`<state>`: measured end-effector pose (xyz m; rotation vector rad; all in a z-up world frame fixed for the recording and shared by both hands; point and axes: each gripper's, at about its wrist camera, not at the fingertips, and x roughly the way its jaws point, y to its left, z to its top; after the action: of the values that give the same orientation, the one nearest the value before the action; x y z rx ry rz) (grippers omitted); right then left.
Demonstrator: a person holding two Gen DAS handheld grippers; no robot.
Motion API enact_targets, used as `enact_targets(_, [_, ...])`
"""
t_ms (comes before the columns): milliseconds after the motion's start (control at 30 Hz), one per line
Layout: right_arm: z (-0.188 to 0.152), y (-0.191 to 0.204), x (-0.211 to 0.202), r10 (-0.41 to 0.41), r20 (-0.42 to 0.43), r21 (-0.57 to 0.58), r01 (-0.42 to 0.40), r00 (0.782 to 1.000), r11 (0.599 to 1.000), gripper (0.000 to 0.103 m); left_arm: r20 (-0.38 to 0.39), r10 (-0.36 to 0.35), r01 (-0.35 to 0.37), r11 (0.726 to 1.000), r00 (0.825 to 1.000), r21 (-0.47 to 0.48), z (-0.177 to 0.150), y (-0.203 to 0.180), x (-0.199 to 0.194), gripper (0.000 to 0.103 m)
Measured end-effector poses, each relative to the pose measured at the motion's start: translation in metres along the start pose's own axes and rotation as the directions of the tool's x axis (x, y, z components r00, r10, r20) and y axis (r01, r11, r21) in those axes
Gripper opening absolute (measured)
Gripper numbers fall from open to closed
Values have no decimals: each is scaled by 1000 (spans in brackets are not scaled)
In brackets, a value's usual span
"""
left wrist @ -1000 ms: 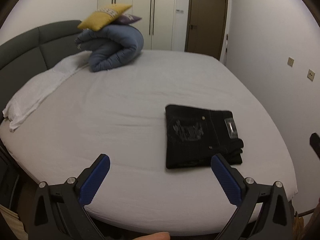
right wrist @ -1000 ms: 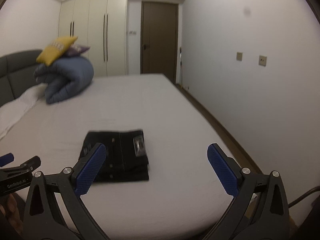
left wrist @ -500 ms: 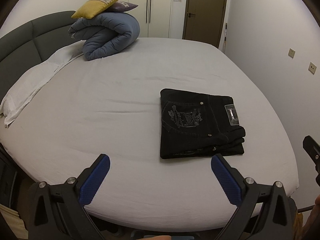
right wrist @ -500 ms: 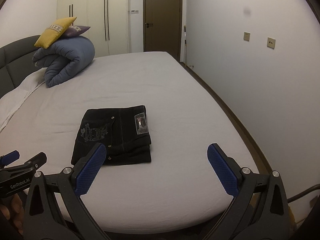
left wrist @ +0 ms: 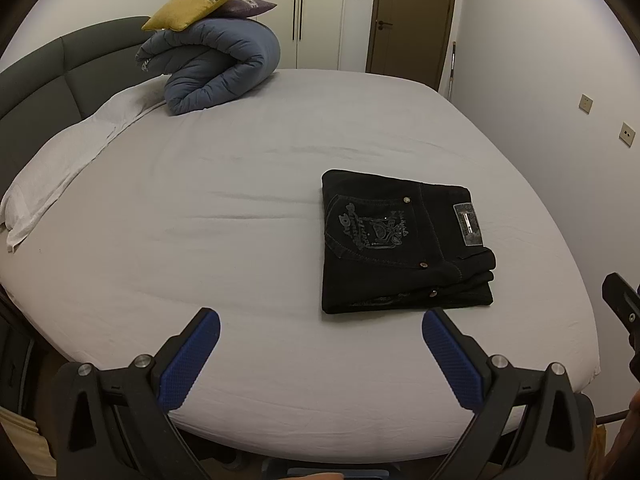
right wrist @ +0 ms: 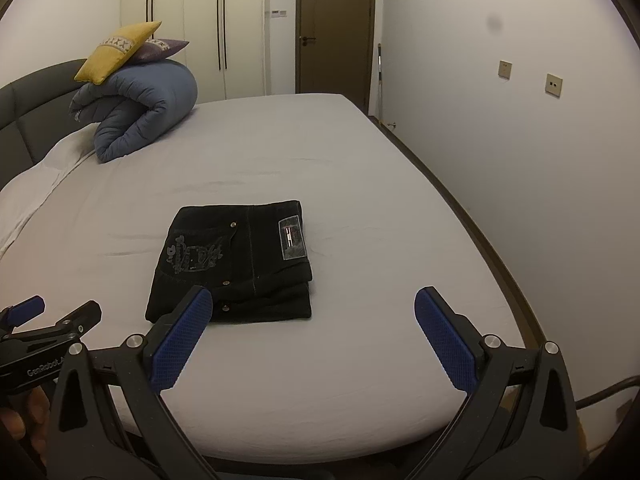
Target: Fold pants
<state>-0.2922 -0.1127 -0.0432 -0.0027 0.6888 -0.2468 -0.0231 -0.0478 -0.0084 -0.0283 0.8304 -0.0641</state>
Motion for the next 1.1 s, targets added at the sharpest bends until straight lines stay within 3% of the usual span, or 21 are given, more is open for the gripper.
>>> enact_targets(1100, [-6, 18, 10, 10, -42, -1, -10, 999, 1000, 103, -15, -20, 20, 1000, 1000, -1, -4, 2, 5, 103])
